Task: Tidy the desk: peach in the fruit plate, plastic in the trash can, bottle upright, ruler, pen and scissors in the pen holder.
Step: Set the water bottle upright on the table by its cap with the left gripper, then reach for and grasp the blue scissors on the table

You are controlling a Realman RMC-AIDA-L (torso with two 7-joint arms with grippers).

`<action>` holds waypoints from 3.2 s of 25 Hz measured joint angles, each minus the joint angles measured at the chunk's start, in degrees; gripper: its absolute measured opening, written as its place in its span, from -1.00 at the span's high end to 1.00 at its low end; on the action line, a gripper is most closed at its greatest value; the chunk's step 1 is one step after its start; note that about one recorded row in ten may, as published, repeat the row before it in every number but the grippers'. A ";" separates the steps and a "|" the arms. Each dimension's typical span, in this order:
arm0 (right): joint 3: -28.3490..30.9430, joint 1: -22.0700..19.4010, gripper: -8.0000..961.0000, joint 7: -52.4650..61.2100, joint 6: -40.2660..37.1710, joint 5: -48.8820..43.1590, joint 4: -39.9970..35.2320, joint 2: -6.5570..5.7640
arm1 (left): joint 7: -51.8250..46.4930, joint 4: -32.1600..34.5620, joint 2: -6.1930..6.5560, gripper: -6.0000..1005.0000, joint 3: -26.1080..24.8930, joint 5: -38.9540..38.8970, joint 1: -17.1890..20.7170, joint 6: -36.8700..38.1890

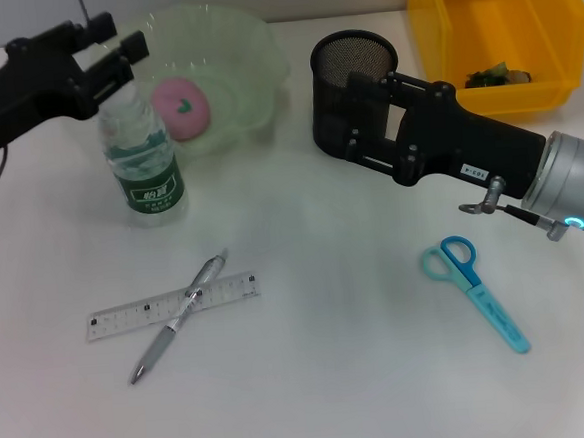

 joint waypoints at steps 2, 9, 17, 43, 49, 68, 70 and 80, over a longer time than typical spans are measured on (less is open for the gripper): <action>0.00 0.01 -0.30 -0.01 0.10 0.00 0.00 0.01 | 0.12 0.24 0.03 -0.09 -0.02 -2.15 0.83 1.66; 0.00 0.03 -0.30 -0.05 0.17 0.01 -0.06 0.00 | -0.39 0.25 0.38 -0.16 -1.97 -5.09 2.16 10.40; 0.25 0.03 -0.30 0.42 0.23 0.08 -0.16 -0.09 | 0.21 0.02 1.52 -0.23 -1.43 -2.06 2.20 22.07; 1.50 -6.61 -0.29 21.53 -7.85 -11.56 -19.14 -1.68 | 0.39 0.24 0.32 -0.56 -2.12 18.91 -0.47 28.04; 7.53 -6.80 -0.29 34.27 -11.32 -23.28 -28.38 -1.95 | 0.39 0.06 0.32 -0.55 -2.12 19.04 -0.26 27.75; 9.79 3.30 -0.29 97.42 -28.32 -75.76 -64.35 -1.10 | 0.38 -0.41 0.24 -0.55 -2.12 19.21 0.21 26.60; 9.67 3.92 -0.29 100.37 -29.90 -79.30 -64.97 -0.88 | 0.37 -0.43 0.24 -0.55 -2.11 19.21 0.23 26.60; 7.61 5.64 -0.29 106.51 -32.72 -89.39 -64.65 -0.80 | 0.38 -0.44 0.07 -0.55 -2.08 19.21 0.12 26.56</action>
